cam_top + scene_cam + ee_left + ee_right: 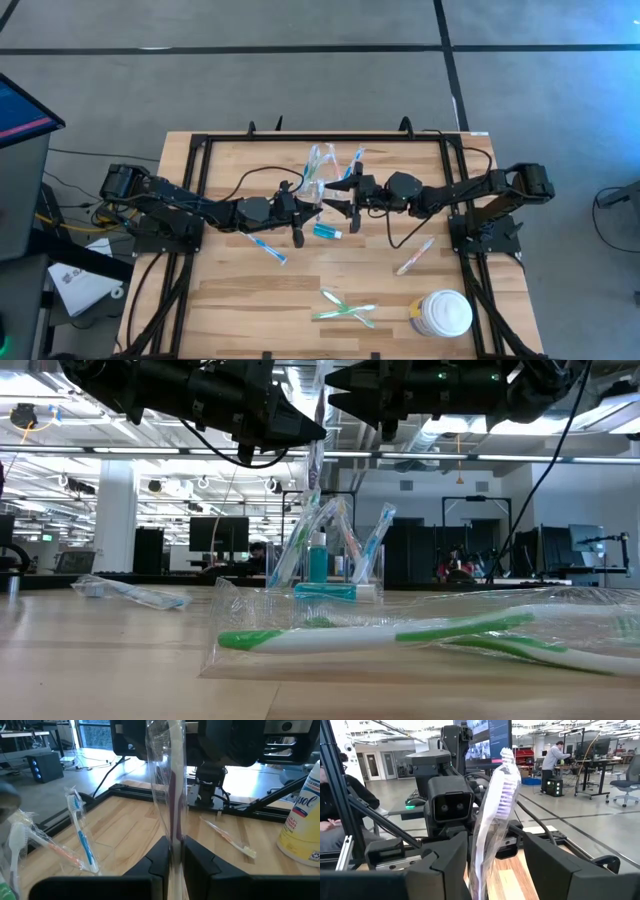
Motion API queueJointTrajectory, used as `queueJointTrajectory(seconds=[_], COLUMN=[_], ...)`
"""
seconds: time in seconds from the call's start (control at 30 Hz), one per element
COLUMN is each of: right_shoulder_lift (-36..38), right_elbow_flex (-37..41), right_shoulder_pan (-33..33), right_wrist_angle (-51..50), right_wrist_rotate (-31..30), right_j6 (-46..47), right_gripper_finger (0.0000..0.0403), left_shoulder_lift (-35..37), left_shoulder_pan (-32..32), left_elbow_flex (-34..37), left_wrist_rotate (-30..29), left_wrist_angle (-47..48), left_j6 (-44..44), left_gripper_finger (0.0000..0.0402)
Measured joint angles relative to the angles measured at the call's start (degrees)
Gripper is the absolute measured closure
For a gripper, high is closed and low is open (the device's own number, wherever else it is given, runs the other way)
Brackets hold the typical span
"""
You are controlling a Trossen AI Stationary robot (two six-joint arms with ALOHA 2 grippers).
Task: Pick & Place toothbrushing station
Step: Put the purple toothbrush into the transparent organizer
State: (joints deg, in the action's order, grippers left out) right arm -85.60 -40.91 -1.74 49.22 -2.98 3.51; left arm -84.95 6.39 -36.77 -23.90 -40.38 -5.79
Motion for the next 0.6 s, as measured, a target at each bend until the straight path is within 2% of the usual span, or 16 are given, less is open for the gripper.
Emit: queueJointTrajectory(seconds=[0.17,0.3,0.47,0.6], right_shoulder_lift=[0.0,-3.6,-8.7,-8.3], right_elbow_flex=[0.0,-0.6,-4.9,-6.6], right_shoulder_pan=[0.0,0.1,-0.1,-0.2], right_wrist_angle=[0.0,1.5,2.0,0.8], right_wrist_rotate=[0.0,0.0,0.1,0.1], right_j6=[0.9,1.0,-1.6,-3.8], right_gripper_finger=[0.0218,0.0222,0.0227,0.0226], left_shoulder_lift=[0.0,0.0,0.0,0.0], left_shoulder_pan=[0.0,0.0,0.0,0.0], left_elbow_flex=[0.0,0.0,0.0,1.0], left_wrist_rotate=[0.0,0.0,0.0,0.0], left_wrist_angle=[0.0,0.0,0.2,0.4], left_j6=[0.0,0.0,0.0,0.0], left_gripper_finger=[0.0371,0.0371,0.0371,0.0371])
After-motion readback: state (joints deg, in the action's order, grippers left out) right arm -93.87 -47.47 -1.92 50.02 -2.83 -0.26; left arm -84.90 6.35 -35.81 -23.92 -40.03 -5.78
